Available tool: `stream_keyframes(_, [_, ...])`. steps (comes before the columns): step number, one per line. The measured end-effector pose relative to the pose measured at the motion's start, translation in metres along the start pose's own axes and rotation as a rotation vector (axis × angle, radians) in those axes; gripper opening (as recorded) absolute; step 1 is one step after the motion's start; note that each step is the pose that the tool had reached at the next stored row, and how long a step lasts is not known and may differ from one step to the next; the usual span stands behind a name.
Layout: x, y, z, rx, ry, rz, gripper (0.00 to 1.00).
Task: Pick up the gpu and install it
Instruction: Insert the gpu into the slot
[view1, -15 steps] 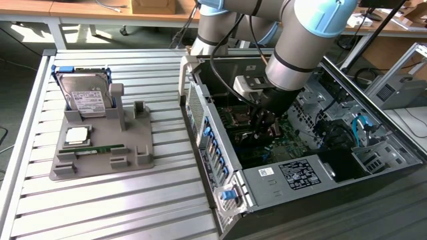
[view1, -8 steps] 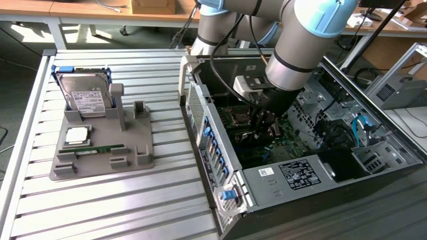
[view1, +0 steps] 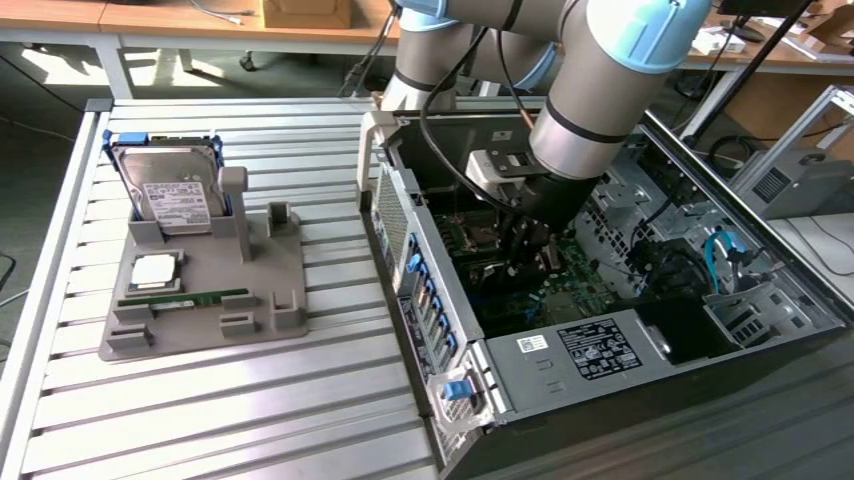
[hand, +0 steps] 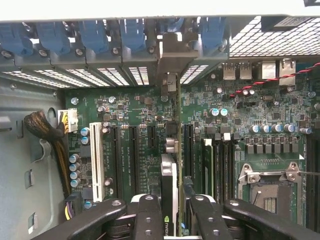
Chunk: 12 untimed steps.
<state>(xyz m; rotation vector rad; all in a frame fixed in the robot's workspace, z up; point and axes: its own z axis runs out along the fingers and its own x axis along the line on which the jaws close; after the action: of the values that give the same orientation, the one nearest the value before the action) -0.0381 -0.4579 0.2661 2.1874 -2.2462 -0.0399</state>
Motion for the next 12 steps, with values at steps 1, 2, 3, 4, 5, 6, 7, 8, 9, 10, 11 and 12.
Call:
stream_keyframes(1, [0.0000, 0.0000, 0.0000, 0.0000, 0.0000, 0.000, 0.27])
stream_keyframes(2, [0.0000, 0.0000, 0.0000, 0.0000, 0.0000, 0.000, 0.27])
stream_keyframes(3, [0.0000, 0.0001, 0.0000, 0.0000, 0.0000, 0.000, 0.27])
stream_keyframes(4, [0.0000, 0.0001, 0.0000, 0.0000, 0.0000, 0.000, 0.27])
stream_keyframes(5, [-0.0001, 0.0000, 0.0002, 0.0000, 0.0000, 0.000, 0.27])
stream_keyframes(6, [-0.0001, 0.0000, 0.0008, 0.0000, -0.0002, 0.000, 0.27])
stream_keyframes(7, [-0.0001, 0.0000, 0.0016, -0.0003, -0.0001, 0.000, 0.27])
stream_keyframes(8, [0.0000, 0.0001, 0.0022, -0.0006, 0.0004, 0.000, 0.27])
stream_keyframes(9, [0.0000, 0.0000, 0.0030, -0.0009, 0.0004, 0.000, 0.27])
stream_keyframes(10, [0.0000, 0.0000, 0.0035, -0.0010, 0.0003, 0.000, 0.27])
stream_keyframes(11, [0.0000, 0.0000, 0.0039, -0.0010, 0.0004, 0.000, 0.27])
stream_keyframes(12, [-0.0001, -0.0001, 0.0042, -0.0010, 0.0004, 0.000, 0.27])
